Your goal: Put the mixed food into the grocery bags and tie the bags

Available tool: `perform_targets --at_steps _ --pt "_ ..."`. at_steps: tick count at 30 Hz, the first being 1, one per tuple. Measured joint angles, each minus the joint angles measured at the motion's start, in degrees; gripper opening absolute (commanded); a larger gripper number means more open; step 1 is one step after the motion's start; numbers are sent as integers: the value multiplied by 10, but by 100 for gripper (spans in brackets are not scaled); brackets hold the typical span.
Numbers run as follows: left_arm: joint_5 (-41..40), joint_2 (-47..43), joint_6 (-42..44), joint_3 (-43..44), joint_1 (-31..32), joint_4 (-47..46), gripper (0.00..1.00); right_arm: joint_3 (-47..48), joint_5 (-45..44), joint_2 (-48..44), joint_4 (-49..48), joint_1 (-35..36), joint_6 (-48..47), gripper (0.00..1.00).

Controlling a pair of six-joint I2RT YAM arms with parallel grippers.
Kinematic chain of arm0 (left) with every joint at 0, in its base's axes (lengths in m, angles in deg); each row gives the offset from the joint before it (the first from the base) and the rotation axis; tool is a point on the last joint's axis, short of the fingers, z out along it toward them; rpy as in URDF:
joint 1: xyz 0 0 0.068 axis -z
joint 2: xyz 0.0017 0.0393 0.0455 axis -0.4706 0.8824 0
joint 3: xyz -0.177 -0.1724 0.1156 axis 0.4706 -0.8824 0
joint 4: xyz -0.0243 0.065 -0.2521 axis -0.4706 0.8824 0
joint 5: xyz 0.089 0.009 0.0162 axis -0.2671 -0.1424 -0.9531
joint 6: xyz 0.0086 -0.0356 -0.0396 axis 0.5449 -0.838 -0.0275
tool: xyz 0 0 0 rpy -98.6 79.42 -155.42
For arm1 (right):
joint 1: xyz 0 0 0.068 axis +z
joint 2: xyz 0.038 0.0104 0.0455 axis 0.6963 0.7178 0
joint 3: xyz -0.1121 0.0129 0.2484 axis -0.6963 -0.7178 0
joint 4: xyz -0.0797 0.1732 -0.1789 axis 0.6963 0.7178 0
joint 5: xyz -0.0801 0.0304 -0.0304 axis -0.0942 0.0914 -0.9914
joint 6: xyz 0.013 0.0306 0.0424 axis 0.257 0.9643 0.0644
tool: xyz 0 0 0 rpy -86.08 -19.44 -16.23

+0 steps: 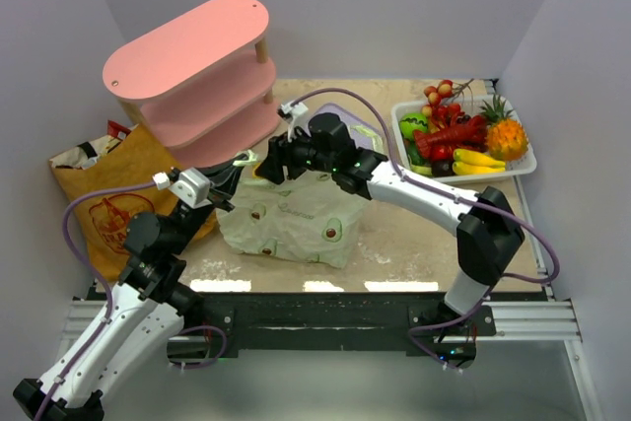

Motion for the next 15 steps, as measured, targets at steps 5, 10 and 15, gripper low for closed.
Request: perform_targets --at_steps 5,10,15 --pt "0 0 0 0 0 0 0 -22 -23 8 17 17 -14 51" --pt "0 4 0 0 0 -3 0 -44 -31 -7 82 19 -43 75" --pt "0 9 0 0 0 -3 0 -37 -58 -76 168 16 -80 90"
